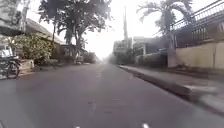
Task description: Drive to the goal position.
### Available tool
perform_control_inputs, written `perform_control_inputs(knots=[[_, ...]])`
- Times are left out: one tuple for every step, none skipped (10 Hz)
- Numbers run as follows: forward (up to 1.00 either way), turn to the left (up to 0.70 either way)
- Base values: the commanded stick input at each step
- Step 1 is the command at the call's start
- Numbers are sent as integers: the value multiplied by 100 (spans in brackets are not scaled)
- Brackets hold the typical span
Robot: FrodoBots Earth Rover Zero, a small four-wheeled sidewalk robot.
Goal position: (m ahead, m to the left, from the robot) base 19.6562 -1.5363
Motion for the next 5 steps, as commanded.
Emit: perform_control_inputs(knots=[[100,0],[100,0],[100,0],[100,0],[100,0]])
